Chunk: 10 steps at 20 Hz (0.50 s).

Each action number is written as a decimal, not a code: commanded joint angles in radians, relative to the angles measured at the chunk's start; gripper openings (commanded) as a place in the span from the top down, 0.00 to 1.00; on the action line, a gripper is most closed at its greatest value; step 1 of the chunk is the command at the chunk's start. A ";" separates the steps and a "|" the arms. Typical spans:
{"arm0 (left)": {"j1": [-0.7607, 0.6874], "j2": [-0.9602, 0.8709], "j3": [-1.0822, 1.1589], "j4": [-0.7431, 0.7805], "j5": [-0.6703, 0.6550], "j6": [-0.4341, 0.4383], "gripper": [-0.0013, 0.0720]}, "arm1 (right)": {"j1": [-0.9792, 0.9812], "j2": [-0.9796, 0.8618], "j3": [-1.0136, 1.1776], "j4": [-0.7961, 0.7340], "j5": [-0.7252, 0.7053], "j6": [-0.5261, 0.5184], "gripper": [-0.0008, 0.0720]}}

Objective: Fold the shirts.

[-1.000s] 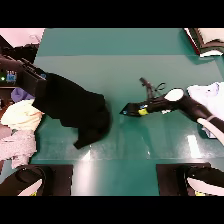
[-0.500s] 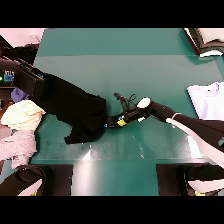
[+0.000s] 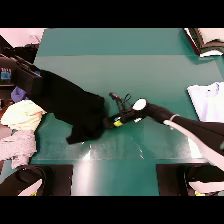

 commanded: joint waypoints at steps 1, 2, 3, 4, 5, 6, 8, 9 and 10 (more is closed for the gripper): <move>0.000 0.002 0.059 0.125 0.025 -0.019 0.95 | -0.126 0.175 0.001 -0.284 0.081 0.153 0.97; 0.000 0.002 0.091 0.155 0.026 -0.019 0.95 | -0.190 0.255 0.002 -0.406 0.126 0.220 0.97; 0.000 0.002 0.117 0.159 0.028 -0.019 0.95 | -0.251 0.332 0.002 -0.496 0.170 0.267 0.97; 0.000 0.002 0.139 0.155 0.029 -0.019 0.95 | -0.319 0.417 0.002 -0.557 0.202 0.291 0.97; 0.000 0.002 0.153 0.143 0.028 -0.019 0.95 | -0.381 0.496 0.002 -0.572 0.216 0.290 0.97; 0.000 0.002 0.163 0.140 0.027 -0.021 0.95 | -0.443 0.583 0.003 -0.577 0.218 0.290 0.97; 0.000 0.002 0.174 0.136 0.027 -0.046 0.95 | -0.547 0.732 0.024 -0.581 0.219 0.290 0.97; 0.000 0.002 0.180 0.127 0.026 -0.048 0.95 | -0.595 0.788 0.060 -0.581 0.236 0.289 0.97; 0.000 0.002 0.189 0.101 0.026 -0.048 0.95 | -0.636 0.827 0.104 -0.581 0.257 0.289 0.97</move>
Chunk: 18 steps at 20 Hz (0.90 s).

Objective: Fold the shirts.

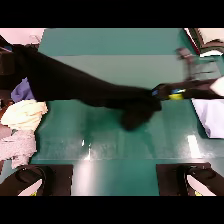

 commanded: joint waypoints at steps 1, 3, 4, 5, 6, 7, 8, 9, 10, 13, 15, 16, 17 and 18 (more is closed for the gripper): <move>0.000 0.000 0.045 -0.061 0.001 -0.014 0.95 | -0.169 0.196 0.112 -0.056 0.064 0.021 0.97; 0.000 0.000 0.097 -0.163 0.002 -0.013 0.95 | -0.216 0.237 0.226 -0.062 0.091 0.021 0.97; 0.000 0.000 0.127 -0.214 0.001 -0.013 0.95 | -0.232 0.248 0.286 -0.061 0.106 0.021 0.97; 0.000 0.000 0.158 -0.266 -0.003 -0.013 0.95 | -0.245 0.249 0.343 -0.061 0.127 0.020 0.97; 0.000 0.000 0.187 -0.329 -0.013 -0.010 0.95 | -0.254 0.245 0.402 -0.061 0.152 0.021 0.97; 0.000 0.000 0.213 -0.390 -0.024 -0.010 0.95 | -0.259 0.234 0.457 -0.061 0.174 0.020 0.97; 0.000 0.000 0.233 -0.438 -0.033 -0.010 0.95 | -0.265 0.219 0.520 -0.061 0.200 0.020 0.97; 0.000 0.000 0.250 -0.481 -0.039 -0.009 0.95 | -0.265 0.200 0.577 -0.062 0.223 0.020 0.97; 0.000 0.000 0.265 -0.516 -0.045 -0.005 0.95 | -0.265 0.174 0.641 -0.061 0.246 0.020 0.97; 0.000 -0.001 0.258 -0.501 -0.066 0.010 0.95 | -0.265 0.073 0.800 -0.060 0.307 0.021 0.97; 0.000 -0.002 0.192 -0.374 -0.080 0.015 0.95 | -0.264 -0.016 0.856 -0.052 0.352 0.021 0.97; 0.000 -0.002 0.128 -0.294 -0.074 0.015 0.95 | -0.252 -0.072 0.867 -0.053 0.376 0.021 0.97; 0.000 -0.003 0.052 -0.220 -0.060 0.014 0.95 | -0.229 -0.129 0.867 -0.054 0.393 0.021 0.97; 0.000 -0.003 -0.034 -0.159 -0.023 0.002 0.95 | -0.196 -0.195 0.867 -0.056 0.411 0.021 0.97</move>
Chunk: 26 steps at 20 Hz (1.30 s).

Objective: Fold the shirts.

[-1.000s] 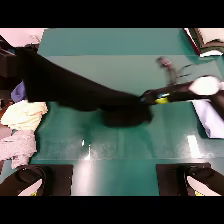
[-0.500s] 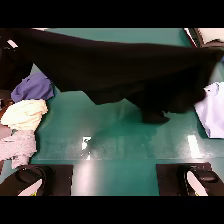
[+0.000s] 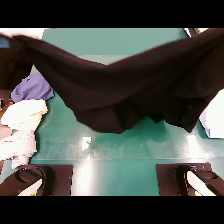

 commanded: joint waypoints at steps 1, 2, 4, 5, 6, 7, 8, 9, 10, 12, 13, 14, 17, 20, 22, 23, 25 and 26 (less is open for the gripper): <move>0.000 -0.003 -0.241 0.214 0.090 -0.021 0.95 | 0.077 -0.207 0.047 -0.002 0.085 0.001 0.97; 0.000 -0.010 -0.336 0.248 0.154 -0.028 0.95 | 0.113 -0.275 0.047 -0.006 0.087 0.000 0.97; 0.049 -0.054 -0.491 0.258 0.286 -0.063 0.95 | 0.174 -0.413 0.047 -0.024 0.045 -0.020 0.97; 0.097 -0.093 -0.543 0.246 0.359 -0.083 0.95 | 0.200 -0.478 0.047 -0.077 0.001 -0.022 0.97; 0.148 -0.136 -0.567 0.224 0.425 -0.095 0.95 | 0.220 -0.533 0.047 -0.134 -0.045 -0.022 0.97; 0.204 -0.190 -0.570 0.182 0.481 -0.096 0.95 | 0.236 -0.586 0.047 -0.180 -0.095 -0.022 0.97; 0.252 -0.240 -0.570 0.133 0.539 -0.092 0.95 | 0.245 -0.631 0.047 -0.197 -0.141 -0.022 0.97; 0.287 -0.284 -0.570 0.082 0.579 -0.066 0.95 | 0.246 -0.671 0.048 -0.195 -0.192 -0.021 0.97; 0.315 -0.325 -0.570 0.023 0.602 -0.039 0.95 | 0.246 -0.703 0.048 -0.185 -0.238 -0.020 0.97; 0.365 -0.404 -0.570 -0.097 0.623 -0.008 0.95 | 0.246 -0.752 0.048 -0.178 -0.324 0.014 0.96; 0.385 -0.430 -0.570 -0.122 0.628 -0.009 0.72 | 0.242 -0.767 0.048 -0.178 -0.352 0.017 0.77; 0.404 -0.451 -0.564 -0.141 0.620 -0.010 0.31 | 0.236 -0.775 0.048 -0.177 -0.354 0.017 0.42; 0.492 -0.463 -0.540 -0.211 0.545 0.003 0.22 | 0.192 -0.750 0.048 -0.177 -0.285 0.020 0.35; 0.581 -0.470 -0.530 -0.293 0.381 0.138 0.22 | 0.140 -0.697 0.047 -0.167 -0.085 -0.021 0.58; 0.605 -0.511 -0.530 -0.313 0.289 0.203 0.32 | 0.103 -0.676 0.047 -0.092 0.061 -0.079 0.58; 0.605 -0.540 -0.530 -0.315 0.273 0.215 0.31 | 0.090 -0.672 0.047 -0.049 0.119 -0.087 0.57; 0.601 -0.615 -0.530 -0.377 0.267 0.238 0.31 | 0.071 -0.672 0.047 0.008 0.216 -0.087 0.57; 0.600 -0.658 -0.530 -0.428 0.269 0.264 0.31 | 0.072 -0.672 0.047 0.005 0.249 -0.087 0.57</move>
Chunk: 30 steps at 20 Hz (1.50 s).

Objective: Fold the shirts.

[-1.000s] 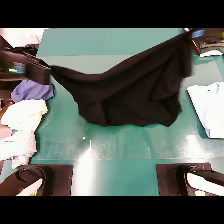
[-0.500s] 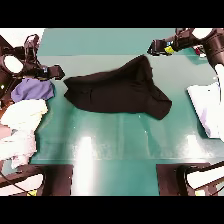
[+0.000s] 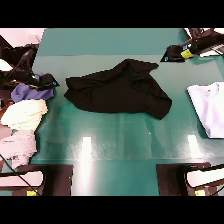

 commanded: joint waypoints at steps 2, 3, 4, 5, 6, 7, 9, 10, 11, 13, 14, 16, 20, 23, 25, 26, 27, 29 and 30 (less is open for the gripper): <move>0.013 -0.163 0.002 -0.147 -0.051 0.083 0.31 | -0.024 0.008 0.000 0.066 0.190 -0.022 0.57; 0.009 -0.192 0.002 -0.146 -0.041 0.081 0.31 | -0.024 0.009 0.000 0.066 0.193 -0.022 0.58; 0.005 -0.214 0.002 -0.147 -0.033 0.081 0.31 | -0.024 0.008 0.000 0.066 0.192 -0.021 0.58; -0.002 -0.227 0.002 -0.138 -0.024 0.082 0.31 | -0.024 0.009 0.000 0.066 0.192 -0.021 0.58; -0.010 -0.234 0.001 -0.132 -0.006 0.082 0.31 | -0.024 0.009 0.000 0.066 0.192 -0.021 0.58; -0.016 -0.237 0.002 -0.133 0.011 0.082 0.31 | -0.024 0.009 0.000 0.066 0.193 -0.021 0.58; -0.028 -0.237 0.002 -0.141 0.048 0.081 0.31 | -0.024 0.009 0.000 0.066 0.192 -0.021 0.58; -0.031 -0.237 0.002 -0.145 0.056 0.081 0.31 | -0.024 0.009 0.000 0.065 0.192 -0.021 0.58; -0.035 -0.237 0.002 -0.147 0.056 0.081 0.31 | -0.024 0.009 0.000 0.066 0.196 -0.021 0.58; -0.035 -0.237 0.002 -0.147 0.043 0.082 0.87 | -0.025 0.009 -0.001 0.062 0.216 -0.021 0.58; -0.035 -0.236 0.002 -0.147 0.023 0.085 0.95 | -0.027 0.009 -0.002 0.058 0.225 -0.020 0.57; -0.035 -0.228 0.009 -0.135 -0.057 0.088 0.95 | -0.034 0.027 -0.050 0.058 0.224 -0.020 0.57; -0.035 -0.136 0.016 -0.018 -0.208 0.101 0.95 | -0.103 0.181 -0.378 0.057 0.114 -0.021 0.57; -0.036 -0.011 0.016 0.015 -0.276 0.101 0.95 | -0.201 0.329 -0.708 0.058 -0.011 -0.021 0.57; -0.036 0.076 0.016 0.019 -0.277 0.098 0.95 | -0.268 0.405 -0.901 0.066 -0.107 -0.021 0.56; -0.036 0.121 0.016 0.018 -0.276 0.094 0.95 | -0.300 0.433 -0.990 0.068 -0.152 -0.021 0.52; -0.036 0.158 0.016 0.018 -0.278 0.080 0.95 | -0.327 0.447 -1.056 0.068 -0.183 -0.023 0.47; -0.036 0.204 0.016 0.017 -0.294 0.069 0.95 | -0.365 0.441 -1.151 0.075 -0.215 -0.072 0.47; -0.036 0.218 0.016 0.017 -0.304 0.053 0.95 | -0.377 0.425 -1.177 0.107 -0.229 -0.095 0.47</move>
